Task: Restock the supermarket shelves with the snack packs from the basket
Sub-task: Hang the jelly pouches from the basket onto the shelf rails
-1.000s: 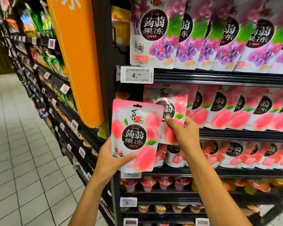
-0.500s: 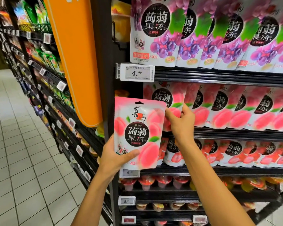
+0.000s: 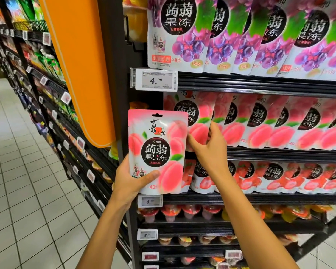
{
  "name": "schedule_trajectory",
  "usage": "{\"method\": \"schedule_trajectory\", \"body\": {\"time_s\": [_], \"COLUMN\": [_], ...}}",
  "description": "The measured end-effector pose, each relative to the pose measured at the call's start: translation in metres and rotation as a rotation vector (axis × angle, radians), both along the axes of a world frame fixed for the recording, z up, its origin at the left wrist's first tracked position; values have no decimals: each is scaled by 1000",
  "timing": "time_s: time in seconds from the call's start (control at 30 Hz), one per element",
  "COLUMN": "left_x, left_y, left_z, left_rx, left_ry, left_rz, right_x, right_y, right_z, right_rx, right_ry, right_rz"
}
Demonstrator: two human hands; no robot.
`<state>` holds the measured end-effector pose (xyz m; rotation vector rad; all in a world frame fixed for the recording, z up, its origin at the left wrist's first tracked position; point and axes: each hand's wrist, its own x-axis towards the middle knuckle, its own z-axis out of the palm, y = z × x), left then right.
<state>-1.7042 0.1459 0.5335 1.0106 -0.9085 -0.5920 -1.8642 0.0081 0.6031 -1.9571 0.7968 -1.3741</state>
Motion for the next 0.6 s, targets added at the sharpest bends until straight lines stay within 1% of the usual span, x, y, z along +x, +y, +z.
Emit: {"method": "schedule_trajectory", "body": {"time_s": [0.2, 0.3, 0.47, 0.6], "left_x": [1, 2, 1, -1], "left_y": [-5, -9, -12, -14], "left_z": [3, 5, 9, 10], "left_rx": [-5, 2, 2, 3], "left_ry": [-22, -48, -50, -38], "left_rz": [-13, -15, -16, -23], "right_x": [-10, -9, 6, 12], "right_y": [-1, -4, -5, -4], "right_z": [-1, 1, -4, -12], "right_rx": [2, 24, 52, 36], "right_ry": [75, 69, 57, 18], "right_rz": [-21, -56, -185, -162]}}
